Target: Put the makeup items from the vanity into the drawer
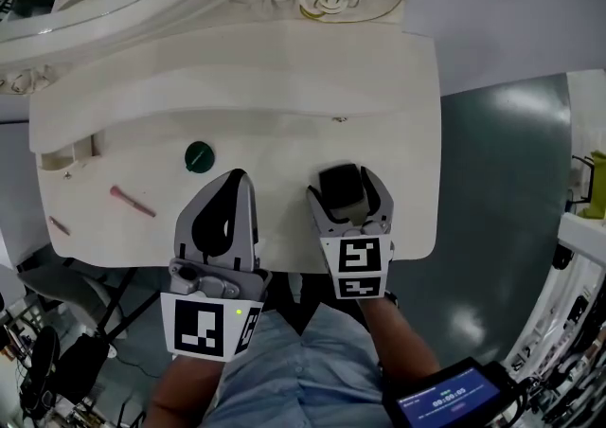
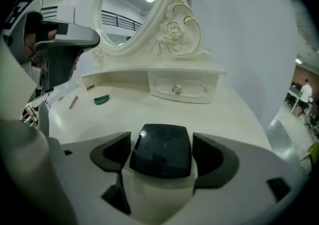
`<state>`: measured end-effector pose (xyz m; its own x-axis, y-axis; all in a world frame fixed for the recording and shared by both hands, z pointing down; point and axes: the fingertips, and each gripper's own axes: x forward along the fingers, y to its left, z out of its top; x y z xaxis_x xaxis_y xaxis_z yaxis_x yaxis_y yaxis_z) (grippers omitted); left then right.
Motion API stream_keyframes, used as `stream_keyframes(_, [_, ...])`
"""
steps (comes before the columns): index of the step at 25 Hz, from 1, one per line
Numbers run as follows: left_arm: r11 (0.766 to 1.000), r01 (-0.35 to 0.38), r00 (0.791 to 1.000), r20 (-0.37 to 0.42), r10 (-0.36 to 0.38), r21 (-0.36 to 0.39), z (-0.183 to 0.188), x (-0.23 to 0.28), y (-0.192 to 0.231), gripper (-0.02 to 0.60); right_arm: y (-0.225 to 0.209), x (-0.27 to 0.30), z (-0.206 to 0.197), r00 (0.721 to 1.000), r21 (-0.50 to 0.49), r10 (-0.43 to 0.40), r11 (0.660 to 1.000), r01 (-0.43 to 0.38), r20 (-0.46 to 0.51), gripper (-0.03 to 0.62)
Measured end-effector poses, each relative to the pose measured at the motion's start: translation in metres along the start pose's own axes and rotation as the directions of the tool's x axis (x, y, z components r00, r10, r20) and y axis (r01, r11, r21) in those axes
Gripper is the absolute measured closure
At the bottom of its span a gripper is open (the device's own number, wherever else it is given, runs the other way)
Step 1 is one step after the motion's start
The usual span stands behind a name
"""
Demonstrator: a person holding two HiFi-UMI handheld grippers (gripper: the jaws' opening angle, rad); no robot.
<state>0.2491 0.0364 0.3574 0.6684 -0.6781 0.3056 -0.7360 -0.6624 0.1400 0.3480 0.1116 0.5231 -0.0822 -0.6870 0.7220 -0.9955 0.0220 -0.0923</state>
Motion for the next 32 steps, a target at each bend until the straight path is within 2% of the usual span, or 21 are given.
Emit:
stream_keyframes(9, [1.0, -0.01, 1.0, 0.022, 0.01, 0.017, 0.009, -0.008, -0.003, 0.581, -0.008, 0.002, -0.001, 1.0, 0.045, 0.01, 0.999, -0.009, -0.014, 0.253])
stream_keyframes(18, [0.998, -0.049, 0.994, 0.105, 0.045, 0.035, 0.041, -0.042, -0.025, 0.581, -0.001, -0.044, 0.038, 0.993, -0.011, 0.072, 0.997, -0.071, 0.091, 0.255])
stream_keyframes(21, [0.994, -0.106, 0.974, 0.203, 0.103, 0.004, 0.063, -0.051, -0.033, 0.581, 0.001, -0.051, 0.067, 0.979, -0.077, 0.129, 0.99, -0.118, 0.16, 0.255])
stream_keyframes(24, [0.991, -0.128, 0.951, 0.28, 0.131, -0.03, 0.082, -0.065, -0.04, 0.581, 0.009, -0.063, 0.087, 0.964, -0.123, 0.176, 0.981, -0.153, 0.202, 0.255])
stream_keyframes(32, [0.969, -0.241, 0.904, 0.352, 0.242, -0.048, 0.093, -0.115, -0.023, 0.581, 0.057, -0.075, 0.1, 0.93, -0.226, 0.297, 0.942, -0.248, 0.217, 0.255])
